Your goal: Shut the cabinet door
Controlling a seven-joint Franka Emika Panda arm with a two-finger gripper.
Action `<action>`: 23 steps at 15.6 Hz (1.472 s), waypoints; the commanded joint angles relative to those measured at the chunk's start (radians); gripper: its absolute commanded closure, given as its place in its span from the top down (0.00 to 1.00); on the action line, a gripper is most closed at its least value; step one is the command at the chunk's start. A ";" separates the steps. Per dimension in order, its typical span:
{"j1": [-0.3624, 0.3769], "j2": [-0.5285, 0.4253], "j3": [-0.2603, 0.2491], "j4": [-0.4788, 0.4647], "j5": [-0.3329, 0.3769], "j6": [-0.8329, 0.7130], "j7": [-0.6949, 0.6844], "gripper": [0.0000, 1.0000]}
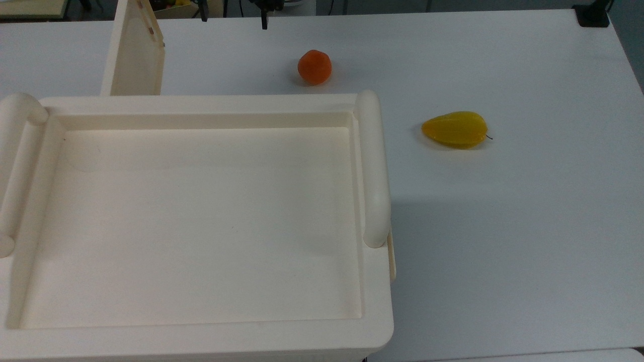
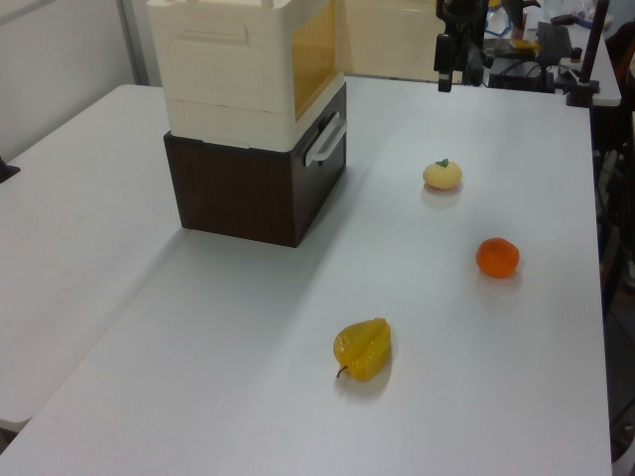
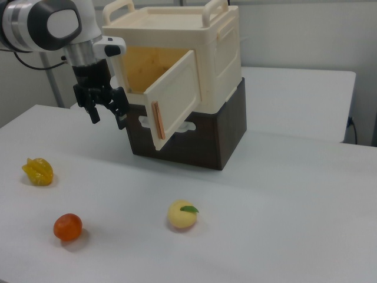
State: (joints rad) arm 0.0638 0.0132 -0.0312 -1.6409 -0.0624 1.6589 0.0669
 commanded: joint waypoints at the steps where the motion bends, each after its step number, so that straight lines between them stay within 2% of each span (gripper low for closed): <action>1: 0.011 -0.007 -0.004 -0.019 -0.002 0.027 -0.015 0.64; 2: 0.013 -0.004 -0.004 -0.019 -0.002 0.027 -0.015 0.41; 4: 0.027 0.002 -0.004 -0.019 -0.002 0.027 -0.012 0.05; 5: 0.030 0.004 -0.004 -0.019 -0.004 0.027 -0.009 0.00; 13: 0.018 0.002 -0.013 0.015 -0.004 0.028 -0.012 0.00; 19: 0.010 -0.010 -0.024 0.173 0.003 0.015 0.005 0.00; 23: -0.045 -0.022 -0.024 0.259 0.007 0.019 0.007 0.00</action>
State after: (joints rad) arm 0.0530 0.0017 -0.0494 -1.4332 -0.0625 1.6676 0.0681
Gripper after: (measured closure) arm 0.991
